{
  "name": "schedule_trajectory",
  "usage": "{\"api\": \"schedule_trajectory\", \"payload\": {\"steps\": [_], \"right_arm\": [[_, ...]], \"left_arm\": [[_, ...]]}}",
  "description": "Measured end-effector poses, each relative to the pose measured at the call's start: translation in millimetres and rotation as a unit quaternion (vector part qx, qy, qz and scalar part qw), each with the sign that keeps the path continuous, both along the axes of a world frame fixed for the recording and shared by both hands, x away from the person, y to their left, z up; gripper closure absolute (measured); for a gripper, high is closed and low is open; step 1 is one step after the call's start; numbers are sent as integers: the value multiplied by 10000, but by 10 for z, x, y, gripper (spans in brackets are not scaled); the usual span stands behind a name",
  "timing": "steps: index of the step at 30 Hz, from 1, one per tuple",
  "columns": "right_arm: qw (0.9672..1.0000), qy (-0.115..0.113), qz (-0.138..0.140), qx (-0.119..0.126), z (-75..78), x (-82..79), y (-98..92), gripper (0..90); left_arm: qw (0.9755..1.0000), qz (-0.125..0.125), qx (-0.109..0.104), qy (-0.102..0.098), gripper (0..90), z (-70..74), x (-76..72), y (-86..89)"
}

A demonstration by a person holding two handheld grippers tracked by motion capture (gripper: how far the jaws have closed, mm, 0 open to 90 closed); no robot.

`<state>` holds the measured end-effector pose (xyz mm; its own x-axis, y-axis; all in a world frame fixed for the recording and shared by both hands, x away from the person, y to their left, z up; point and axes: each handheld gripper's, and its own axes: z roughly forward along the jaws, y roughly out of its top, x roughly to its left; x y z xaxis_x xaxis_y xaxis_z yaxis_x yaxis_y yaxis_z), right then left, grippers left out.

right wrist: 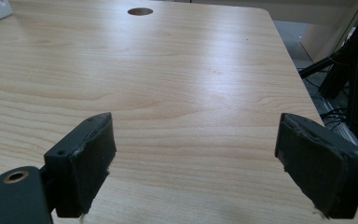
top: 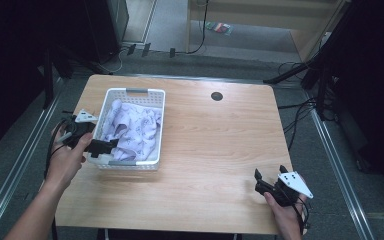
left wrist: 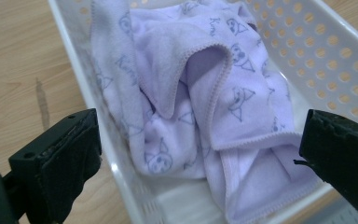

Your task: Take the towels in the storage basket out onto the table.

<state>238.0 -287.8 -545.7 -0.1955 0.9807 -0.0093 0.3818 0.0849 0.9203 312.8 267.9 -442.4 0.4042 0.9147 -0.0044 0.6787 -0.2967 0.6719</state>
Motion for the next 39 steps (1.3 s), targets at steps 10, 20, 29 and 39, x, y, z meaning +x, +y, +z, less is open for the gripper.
{"api": "schedule_trajectory", "payload": {"steps": [10,20,29,39], "right_arm": [[9999,25,9,99,0,-1,-24,97],[10000,46,31,31,0,-7,-6,99],[10000,54,32,37,0,-6,-8,101],[10000,55,33,33,-1,-7,-7,107]], "left_arm": [[9971,-59,0,760,0,4,482,-207],[9902,243,336,1331,0,-125,825,-343],[9843,486,518,1615,0,-229,985,-421],[9731,716,584,2112,0,-465,1120,-563]]}}
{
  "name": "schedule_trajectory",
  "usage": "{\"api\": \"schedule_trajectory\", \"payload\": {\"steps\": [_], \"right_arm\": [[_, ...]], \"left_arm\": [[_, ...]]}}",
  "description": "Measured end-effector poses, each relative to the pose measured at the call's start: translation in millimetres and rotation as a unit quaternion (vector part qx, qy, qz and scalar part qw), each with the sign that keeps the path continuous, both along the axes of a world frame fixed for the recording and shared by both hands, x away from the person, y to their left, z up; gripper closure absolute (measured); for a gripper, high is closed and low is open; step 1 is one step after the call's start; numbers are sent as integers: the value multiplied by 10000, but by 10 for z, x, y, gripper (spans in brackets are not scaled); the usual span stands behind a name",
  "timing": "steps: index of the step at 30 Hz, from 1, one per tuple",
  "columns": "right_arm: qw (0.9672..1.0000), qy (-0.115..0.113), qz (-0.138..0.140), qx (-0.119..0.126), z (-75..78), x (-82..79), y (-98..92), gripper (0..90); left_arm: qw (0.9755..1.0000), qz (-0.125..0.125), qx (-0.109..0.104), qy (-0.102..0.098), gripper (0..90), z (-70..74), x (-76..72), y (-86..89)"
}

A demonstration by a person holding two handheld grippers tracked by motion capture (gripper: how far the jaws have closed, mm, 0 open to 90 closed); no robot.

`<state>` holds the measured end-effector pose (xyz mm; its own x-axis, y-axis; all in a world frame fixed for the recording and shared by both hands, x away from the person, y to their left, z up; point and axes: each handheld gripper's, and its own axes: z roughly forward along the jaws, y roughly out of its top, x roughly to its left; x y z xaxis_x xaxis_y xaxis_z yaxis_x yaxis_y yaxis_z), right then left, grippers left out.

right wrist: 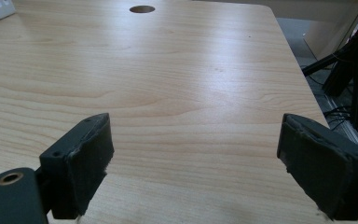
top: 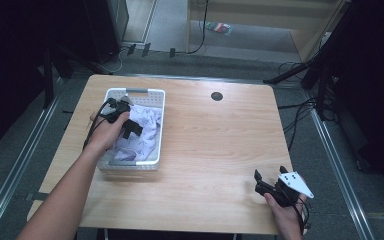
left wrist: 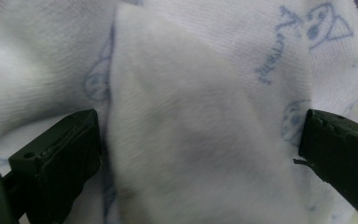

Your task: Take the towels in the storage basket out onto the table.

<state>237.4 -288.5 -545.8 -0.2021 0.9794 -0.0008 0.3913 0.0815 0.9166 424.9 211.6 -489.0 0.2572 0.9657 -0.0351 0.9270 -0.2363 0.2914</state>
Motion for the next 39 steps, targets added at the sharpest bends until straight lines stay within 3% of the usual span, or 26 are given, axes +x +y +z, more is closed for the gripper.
{"api": "schedule_trajectory", "payload": {"steps": [1,2,5,9,13,18,21,23,26,28,30,34,39], "right_arm": [[10000,0,0,0,0,0,0,107],[10000,-1,-8,1,0,0,-1,108],[10000,4,-13,9,0,1,-4,110],[10000,13,-17,1,0,3,-2,115],[10000,16,-17,-8,-1,5,0,117],[10000,26,-2,-18,-1,9,0,127],[10000,46,7,-17,-1,8,0,128],[10000,49,15,-19,-1,10,2,128],[10000,55,18,-28,-1,10,4,130],[10000,47,12,-32,-1,8,4,131],[10000,16,6,-1,-1,2,-2,131],[10000,36,11,19,0,4,-6,131],[10000,24,22,51,0,3,-11,132]], "left_arm": [[10000,0,0,0,0,0,0,0],[9998,121,-3,132,0,-65,22,-24],[9987,311,261,291,0,-130,54,-66],[9978,343,440,368,0,-214,59,-118],[9977,355,428,388,0,-246,65,-128],[9975,186,414,548,0,-249,61,-148],[9978,268,402,459,0,-261,42,-160],[9980,259,351,451,52,-234,21,-159],[9986,143,316,390,276,-170,-12,-124],[9988,119,306,375,323,-154,-19,-92],[9989,144,272,356,441,-141,-28,-70],[9989,166,250,358,550,-126,-22,-44],[9989,180,206,370,615,-114,-11,-28]]}}
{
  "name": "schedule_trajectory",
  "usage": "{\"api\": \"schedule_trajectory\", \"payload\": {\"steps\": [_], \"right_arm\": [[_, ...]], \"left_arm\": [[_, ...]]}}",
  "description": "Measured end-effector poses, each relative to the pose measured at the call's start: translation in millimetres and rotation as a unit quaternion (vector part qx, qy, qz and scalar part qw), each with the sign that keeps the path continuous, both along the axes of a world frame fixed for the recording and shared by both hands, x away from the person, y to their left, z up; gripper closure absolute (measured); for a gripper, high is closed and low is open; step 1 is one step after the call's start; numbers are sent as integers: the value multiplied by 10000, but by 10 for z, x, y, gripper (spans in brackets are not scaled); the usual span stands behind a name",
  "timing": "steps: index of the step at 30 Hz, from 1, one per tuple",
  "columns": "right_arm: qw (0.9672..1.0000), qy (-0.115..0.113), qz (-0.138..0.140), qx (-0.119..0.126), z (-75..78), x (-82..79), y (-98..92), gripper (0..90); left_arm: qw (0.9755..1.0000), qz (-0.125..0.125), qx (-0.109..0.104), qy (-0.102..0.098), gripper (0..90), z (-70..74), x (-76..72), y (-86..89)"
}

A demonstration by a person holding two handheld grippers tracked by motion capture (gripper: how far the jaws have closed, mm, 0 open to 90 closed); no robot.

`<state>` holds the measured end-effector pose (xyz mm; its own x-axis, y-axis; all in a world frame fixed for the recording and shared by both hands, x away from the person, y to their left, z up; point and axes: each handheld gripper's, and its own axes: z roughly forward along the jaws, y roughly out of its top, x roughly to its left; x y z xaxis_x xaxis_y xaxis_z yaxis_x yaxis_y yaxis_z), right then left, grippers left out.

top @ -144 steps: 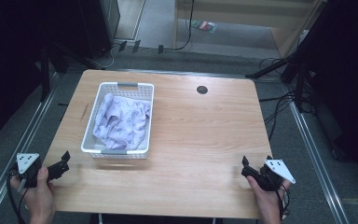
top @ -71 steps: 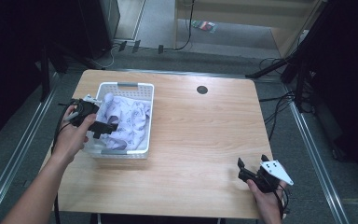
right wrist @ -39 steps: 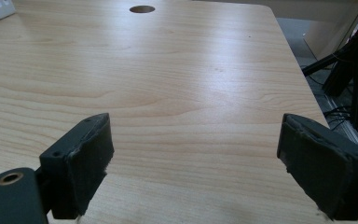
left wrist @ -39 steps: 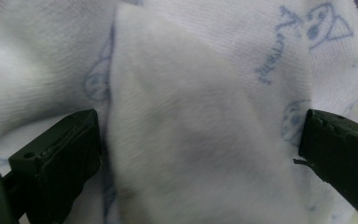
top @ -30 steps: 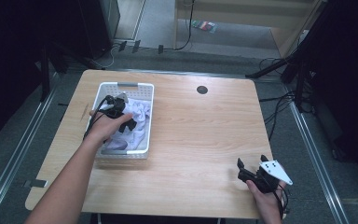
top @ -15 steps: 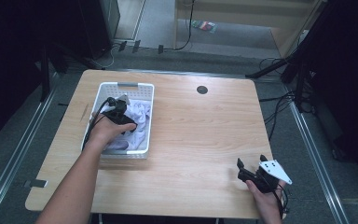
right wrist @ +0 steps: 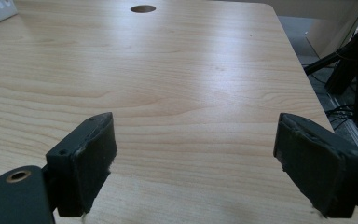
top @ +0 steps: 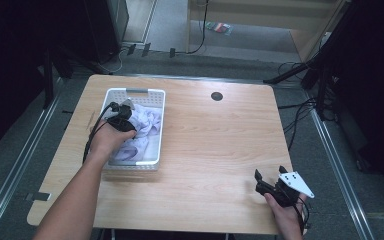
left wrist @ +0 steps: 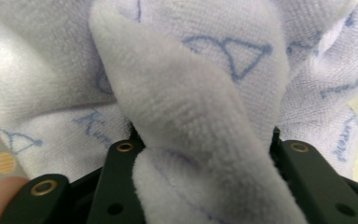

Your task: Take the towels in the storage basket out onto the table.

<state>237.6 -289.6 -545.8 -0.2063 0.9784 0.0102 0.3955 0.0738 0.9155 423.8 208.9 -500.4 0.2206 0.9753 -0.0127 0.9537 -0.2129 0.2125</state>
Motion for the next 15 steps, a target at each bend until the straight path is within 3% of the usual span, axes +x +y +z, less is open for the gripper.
{"api": "schedule_trajectory", "payload": {"steps": [3,15], "right_arm": [[10000,-18,8,27,0,-6,-4,132],[10000,-2,18,43,0,-2,-5,133]], "left_arm": [[9999,-16,-119,47,629,20,17,37],[9999,5,-139,27,629,18,13,34]]}}
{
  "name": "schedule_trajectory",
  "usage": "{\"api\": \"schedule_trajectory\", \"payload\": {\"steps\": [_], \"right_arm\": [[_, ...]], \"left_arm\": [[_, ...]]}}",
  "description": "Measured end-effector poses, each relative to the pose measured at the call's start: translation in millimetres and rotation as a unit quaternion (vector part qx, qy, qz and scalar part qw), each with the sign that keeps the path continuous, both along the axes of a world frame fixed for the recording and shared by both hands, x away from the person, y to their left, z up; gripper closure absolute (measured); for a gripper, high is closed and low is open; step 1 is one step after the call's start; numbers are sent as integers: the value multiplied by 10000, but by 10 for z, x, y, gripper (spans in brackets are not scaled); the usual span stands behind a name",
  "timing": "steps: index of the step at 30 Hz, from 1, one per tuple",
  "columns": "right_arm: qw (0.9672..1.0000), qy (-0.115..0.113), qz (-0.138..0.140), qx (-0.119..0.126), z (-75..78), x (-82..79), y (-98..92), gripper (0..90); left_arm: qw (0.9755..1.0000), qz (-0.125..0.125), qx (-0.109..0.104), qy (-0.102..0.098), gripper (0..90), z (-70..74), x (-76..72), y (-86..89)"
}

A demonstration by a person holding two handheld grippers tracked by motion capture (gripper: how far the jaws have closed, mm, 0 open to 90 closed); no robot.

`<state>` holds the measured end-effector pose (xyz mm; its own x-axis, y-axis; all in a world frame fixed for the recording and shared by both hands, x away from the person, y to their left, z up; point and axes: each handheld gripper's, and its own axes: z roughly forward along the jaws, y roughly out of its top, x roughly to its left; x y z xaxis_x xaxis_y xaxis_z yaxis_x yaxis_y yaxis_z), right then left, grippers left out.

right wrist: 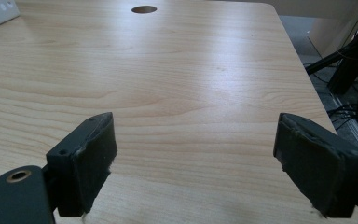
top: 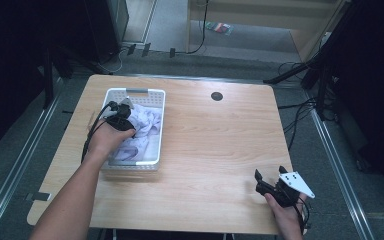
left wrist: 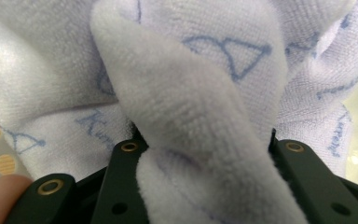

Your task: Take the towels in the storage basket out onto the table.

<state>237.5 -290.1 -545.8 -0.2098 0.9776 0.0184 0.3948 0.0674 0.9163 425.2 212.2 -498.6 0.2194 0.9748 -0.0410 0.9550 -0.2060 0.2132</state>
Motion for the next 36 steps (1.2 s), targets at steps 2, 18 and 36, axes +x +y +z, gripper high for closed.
{"api": "schedule_trajectory", "payload": {"steps": [2,18,36], "right_arm": [[10000,2,3,6,0,0,0,133],[10000,6,27,92,1,0,-22,133],[9999,64,29,120,1,12,-22,134]], "left_arm": [[10000,8,-4,-6,629,0,0,-1],[9997,27,-224,67,629,87,17,34],[9996,-78,-237,-96,626,520,-31,40]]}}
